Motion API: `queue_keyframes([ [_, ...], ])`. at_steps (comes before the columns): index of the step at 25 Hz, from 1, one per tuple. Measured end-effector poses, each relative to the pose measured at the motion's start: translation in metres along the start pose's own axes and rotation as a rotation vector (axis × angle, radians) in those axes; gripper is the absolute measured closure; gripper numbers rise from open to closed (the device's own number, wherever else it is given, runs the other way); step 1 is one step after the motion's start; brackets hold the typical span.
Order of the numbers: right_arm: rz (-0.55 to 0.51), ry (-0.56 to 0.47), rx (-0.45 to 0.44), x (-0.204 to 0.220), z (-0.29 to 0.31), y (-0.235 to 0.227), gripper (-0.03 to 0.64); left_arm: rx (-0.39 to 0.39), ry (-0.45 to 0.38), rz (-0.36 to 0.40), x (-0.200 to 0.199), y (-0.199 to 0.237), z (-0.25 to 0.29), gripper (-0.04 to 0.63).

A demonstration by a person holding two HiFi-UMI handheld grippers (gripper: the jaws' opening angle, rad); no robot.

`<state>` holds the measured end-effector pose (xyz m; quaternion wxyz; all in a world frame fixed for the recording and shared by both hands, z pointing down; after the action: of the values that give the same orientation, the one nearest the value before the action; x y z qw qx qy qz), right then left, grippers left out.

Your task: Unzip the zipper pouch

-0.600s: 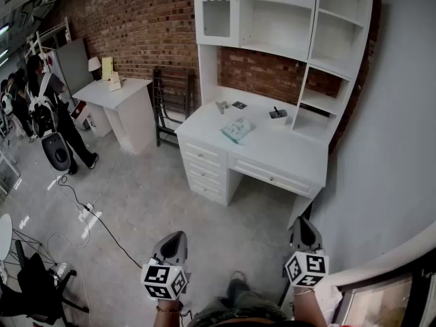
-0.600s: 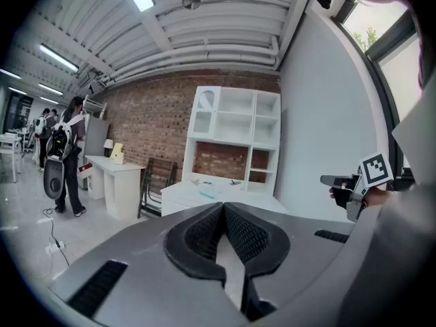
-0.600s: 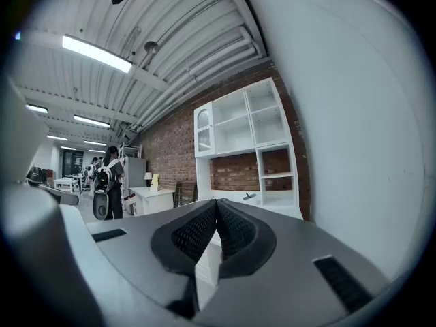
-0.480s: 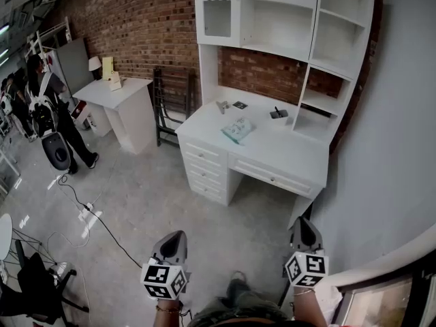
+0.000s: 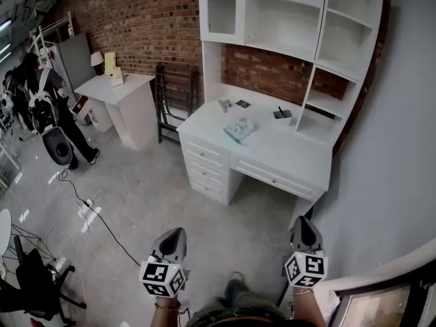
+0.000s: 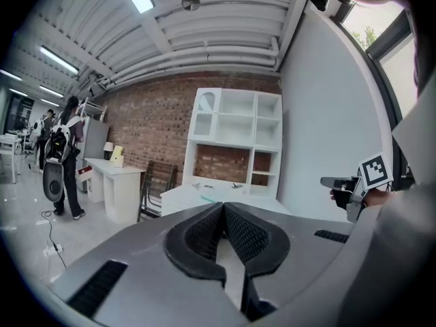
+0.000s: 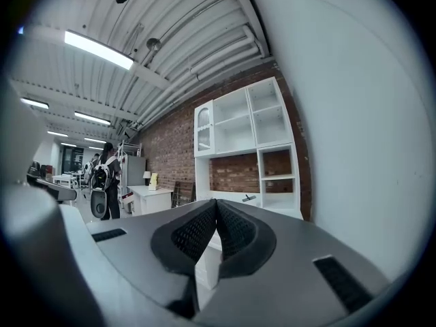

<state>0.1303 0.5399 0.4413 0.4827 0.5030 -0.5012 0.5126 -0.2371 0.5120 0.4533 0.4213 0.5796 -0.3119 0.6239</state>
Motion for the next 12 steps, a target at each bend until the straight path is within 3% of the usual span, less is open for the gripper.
queue_keyframes([
  [10, 0.023, 0.034, -0.054, 0.01, 0.042, -0.006, 0.615, 0.026, -0.017, -0.001, -0.003, 0.0, 0.047, 0.592],
  [12, 0.012, 0.03, -0.073, 0.012, 0.054, -0.006, 0.605, 0.032, -0.023, -0.008, -0.004, 0.0, 0.059, 0.559],
])
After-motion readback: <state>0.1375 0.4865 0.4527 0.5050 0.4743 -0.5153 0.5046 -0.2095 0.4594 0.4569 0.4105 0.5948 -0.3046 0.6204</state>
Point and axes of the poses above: the fingertips, and each gripper's own axes: z forward along the fingers, y to its left, x out of its underside, the point moved 7 cm from there along -z, backward along the fingers, and after that the axes turned 3 degrees about -y, right-handed, at the moved point
